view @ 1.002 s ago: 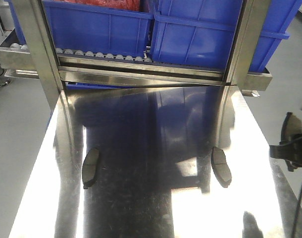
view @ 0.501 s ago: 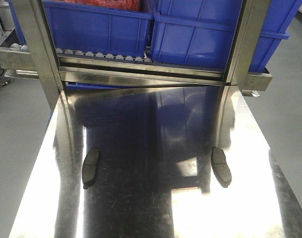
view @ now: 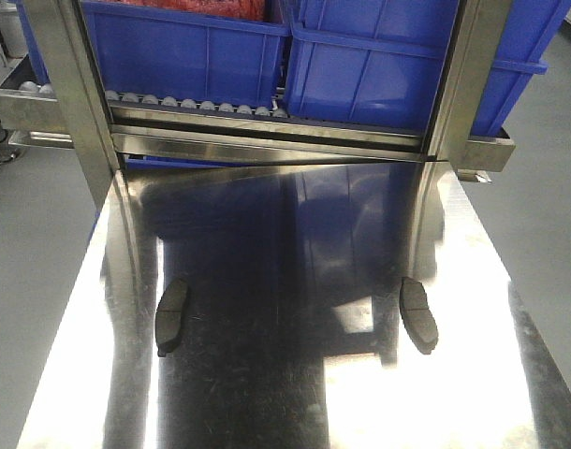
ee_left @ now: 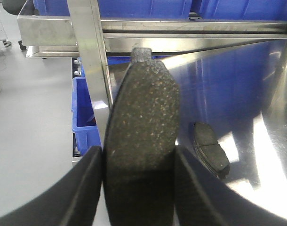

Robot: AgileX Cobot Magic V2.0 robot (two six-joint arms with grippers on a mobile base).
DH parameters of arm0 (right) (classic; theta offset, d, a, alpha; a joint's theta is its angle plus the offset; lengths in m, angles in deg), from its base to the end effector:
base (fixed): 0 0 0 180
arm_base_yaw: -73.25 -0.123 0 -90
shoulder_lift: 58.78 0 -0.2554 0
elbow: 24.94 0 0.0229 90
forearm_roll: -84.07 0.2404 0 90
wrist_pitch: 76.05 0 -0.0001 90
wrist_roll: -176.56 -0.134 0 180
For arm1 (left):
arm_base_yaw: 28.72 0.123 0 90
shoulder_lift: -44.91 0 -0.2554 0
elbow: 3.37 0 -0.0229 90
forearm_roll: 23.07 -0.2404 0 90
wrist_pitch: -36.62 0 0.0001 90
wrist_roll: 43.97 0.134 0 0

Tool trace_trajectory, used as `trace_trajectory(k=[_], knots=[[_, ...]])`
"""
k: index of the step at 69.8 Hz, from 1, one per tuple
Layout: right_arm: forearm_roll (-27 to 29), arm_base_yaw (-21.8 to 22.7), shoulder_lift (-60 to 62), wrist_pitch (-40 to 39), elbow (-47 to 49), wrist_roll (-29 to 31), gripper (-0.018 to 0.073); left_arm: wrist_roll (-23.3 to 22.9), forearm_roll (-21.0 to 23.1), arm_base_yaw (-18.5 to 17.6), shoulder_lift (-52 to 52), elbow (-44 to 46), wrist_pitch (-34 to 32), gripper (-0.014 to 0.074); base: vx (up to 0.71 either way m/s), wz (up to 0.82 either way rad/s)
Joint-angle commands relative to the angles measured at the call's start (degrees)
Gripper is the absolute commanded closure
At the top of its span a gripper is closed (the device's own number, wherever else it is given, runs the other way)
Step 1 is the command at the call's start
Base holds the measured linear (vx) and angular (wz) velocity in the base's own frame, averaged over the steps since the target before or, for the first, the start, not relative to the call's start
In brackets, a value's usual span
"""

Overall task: Move and align brake pads A on conveyor
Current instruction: 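Lift the gripped brake pad with the right gripper off the table, then back away from the table holding a brake pad in each gripper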

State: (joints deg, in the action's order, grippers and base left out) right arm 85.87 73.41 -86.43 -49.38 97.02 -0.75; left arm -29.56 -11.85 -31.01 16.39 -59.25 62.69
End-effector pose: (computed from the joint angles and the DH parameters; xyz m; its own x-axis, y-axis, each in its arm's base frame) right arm 0.1357 0.0015 0.2314 -0.3800 -0.0178 -0.9248 -0.0174 0.9998 -0.0121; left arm 0.1374 -0.0170 0.2454 -0.3324 0.0882 -0.9390 0.1455 0.9885 0.0413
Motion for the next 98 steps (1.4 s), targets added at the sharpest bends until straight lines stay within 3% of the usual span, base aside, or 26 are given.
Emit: trace_trajectory(k=[1, 98], knots=[[-0.16, 0.36, -0.33, -5.49, 1.84, 0.43, 0.0563, -0.45, 1.07, -0.16, -0.11, 1.7, -5.42, 0.0492, 0.0, 0.0], [-0.16, 0.36, -0.33, -5.15, 1.84, 0.43, 0.0563, -0.45, 1.07, -0.16, -0.11, 1.7, -5.42, 0.0492, -0.02, 0.01]])
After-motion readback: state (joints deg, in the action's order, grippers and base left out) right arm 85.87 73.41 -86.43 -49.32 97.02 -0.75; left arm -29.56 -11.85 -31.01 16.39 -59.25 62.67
